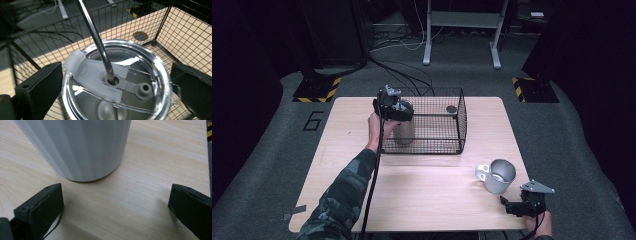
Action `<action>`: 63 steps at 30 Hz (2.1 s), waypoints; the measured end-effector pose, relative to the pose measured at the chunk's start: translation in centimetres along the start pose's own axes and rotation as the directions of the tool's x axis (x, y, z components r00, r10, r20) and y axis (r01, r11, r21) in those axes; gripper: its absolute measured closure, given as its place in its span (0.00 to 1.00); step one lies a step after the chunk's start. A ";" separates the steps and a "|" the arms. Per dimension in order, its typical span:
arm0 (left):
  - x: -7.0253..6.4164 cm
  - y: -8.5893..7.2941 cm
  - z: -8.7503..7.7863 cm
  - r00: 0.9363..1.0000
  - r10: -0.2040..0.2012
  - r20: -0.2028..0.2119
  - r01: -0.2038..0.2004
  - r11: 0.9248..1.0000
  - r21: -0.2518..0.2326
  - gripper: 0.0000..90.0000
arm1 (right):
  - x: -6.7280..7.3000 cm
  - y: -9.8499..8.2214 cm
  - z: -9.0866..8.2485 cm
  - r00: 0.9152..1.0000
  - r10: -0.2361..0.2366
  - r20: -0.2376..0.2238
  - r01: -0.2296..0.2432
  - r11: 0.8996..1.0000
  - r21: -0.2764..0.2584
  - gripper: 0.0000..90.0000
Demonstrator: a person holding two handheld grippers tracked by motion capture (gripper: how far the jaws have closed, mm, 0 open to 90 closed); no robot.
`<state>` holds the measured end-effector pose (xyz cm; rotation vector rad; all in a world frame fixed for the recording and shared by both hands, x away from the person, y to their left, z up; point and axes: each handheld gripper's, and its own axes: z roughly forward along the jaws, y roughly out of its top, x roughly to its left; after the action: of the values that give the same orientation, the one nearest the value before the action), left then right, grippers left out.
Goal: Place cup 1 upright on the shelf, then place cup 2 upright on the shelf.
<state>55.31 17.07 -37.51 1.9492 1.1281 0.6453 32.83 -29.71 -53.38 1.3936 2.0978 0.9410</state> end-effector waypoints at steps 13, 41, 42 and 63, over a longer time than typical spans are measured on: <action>0.6 -0.2 -3.6 0.999 -0.015 0.047 0.015 1.000 0.000 0.00 | 0.0 0.0 0.0 1.000 -0.001 -0.002 0.001 1.000 0.000 0.00; 2.8 -8.4 -10.8 1.000 -0.008 0.026 0.008 1.000 -0.003 0.01 | 0.0 0.0 0.0 1.000 0.006 0.003 -0.006 1.000 0.003 0.00; 2.9 -8.8 -10.9 1.000 -0.013 0.028 0.013 1.000 -0.005 0.01 | 0.0 0.0 0.0 1.000 0.006 0.003 -0.006 1.000 0.003 0.00; 4.6 -16.5 -9.9 0.993 -0.112 0.025 0.109 0.988 0.105 0.01 | 0.0 0.0 0.0 1.000 0.005 0.005 -0.005 1.000 0.001 0.00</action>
<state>42.30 29.83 -45.19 1.9606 1.2634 0.5050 32.80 -29.70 -53.36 1.4011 2.0925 0.9379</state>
